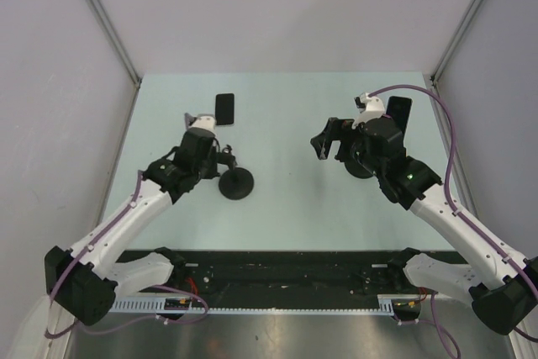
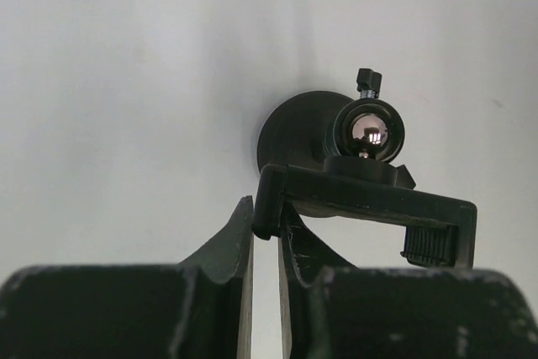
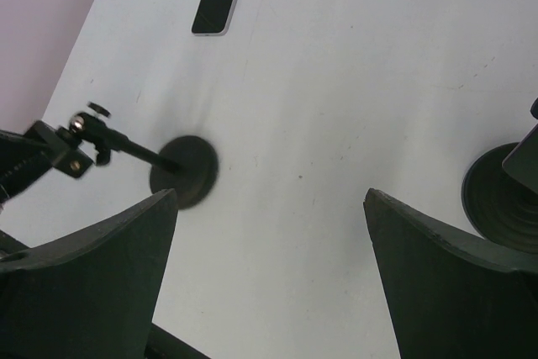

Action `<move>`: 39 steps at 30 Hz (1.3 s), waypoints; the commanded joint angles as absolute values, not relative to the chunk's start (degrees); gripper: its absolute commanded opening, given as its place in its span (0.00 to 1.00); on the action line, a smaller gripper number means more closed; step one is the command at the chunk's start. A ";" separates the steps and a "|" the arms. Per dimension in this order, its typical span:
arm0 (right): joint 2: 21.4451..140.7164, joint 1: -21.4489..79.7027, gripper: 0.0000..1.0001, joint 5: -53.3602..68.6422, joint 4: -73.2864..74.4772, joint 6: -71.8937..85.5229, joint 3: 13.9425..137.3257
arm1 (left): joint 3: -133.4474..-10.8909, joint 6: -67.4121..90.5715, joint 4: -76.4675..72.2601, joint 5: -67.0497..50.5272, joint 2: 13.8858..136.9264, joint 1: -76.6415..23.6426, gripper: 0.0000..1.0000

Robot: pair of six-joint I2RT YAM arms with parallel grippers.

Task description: Remove the phone from the phone stand

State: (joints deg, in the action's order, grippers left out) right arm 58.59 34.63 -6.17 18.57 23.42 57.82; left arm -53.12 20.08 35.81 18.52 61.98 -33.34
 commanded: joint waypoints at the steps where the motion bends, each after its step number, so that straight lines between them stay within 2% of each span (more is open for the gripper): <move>1: 57.66 34.37 0.98 -5.72 17.32 21.45 57.74 | -55.02 16.44 33.40 24.69 57.05 -21.82 0.00; 8: 58.18 33.40 0.98 -2.73 16.70 19.95 57.74 | -53.35 14.24 30.08 29.17 54.41 -0.48 0.00; 10: 58.45 33.05 0.98 -1.67 16.52 19.69 57.74 | -52.91 13.97 28.31 26.65 54.14 6.72 0.00; 16: 58.89 31.55 0.98 2.55 16.00 18.46 57.74 | -53.09 14.85 24.70 21.98 57.13 18.96 0.00; 21: 58.36 30.76 0.98 2.99 16.61 17.93 57.74 | -53.09 16.52 23.55 17.85 59.67 24.87 0.01; 24: 57.92 30.24 0.98 2.90 16.87 17.32 57.74 | -52.04 16.79 23.47 16.18 59.68 25.22 0.14; 25: 57.75 29.97 0.98 2.81 16.96 17.14 57.74 | -51.68 16.96 23.38 16.00 59.59 25.22 0.26; 27: 57.57 29.71 0.98 2.64 17.05 17.31 57.74 | -50.89 17.05 23.38 16.08 59.06 25.23 0.36; 28: 57.48 29.62 0.98 2.72 17.05 17.49 57.74 | -50.80 17.05 23.38 16.08 58.80 25.22 0.44; 30: 57.39 29.36 0.98 2.81 16.79 17.84 57.83 | -50.71 17.31 23.38 15.56 58.19 25.31 0.51; 37: 56.25 28.22 0.98 2.46 16.26 17.32 57.83 | -54.22 16.44 27.05 15.20 55.02 24.61 0.92; 39: 55.55 27.25 0.98 1.85 16.35 16.88 57.92 | -57.21 15.56 28.38 15.99 54.49 23.56 0.99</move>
State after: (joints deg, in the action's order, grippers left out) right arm 58.02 28.80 2.46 18.24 18.20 57.76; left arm -51.20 16.36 27.75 15.77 56.84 24.77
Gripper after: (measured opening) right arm 0.981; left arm 0.925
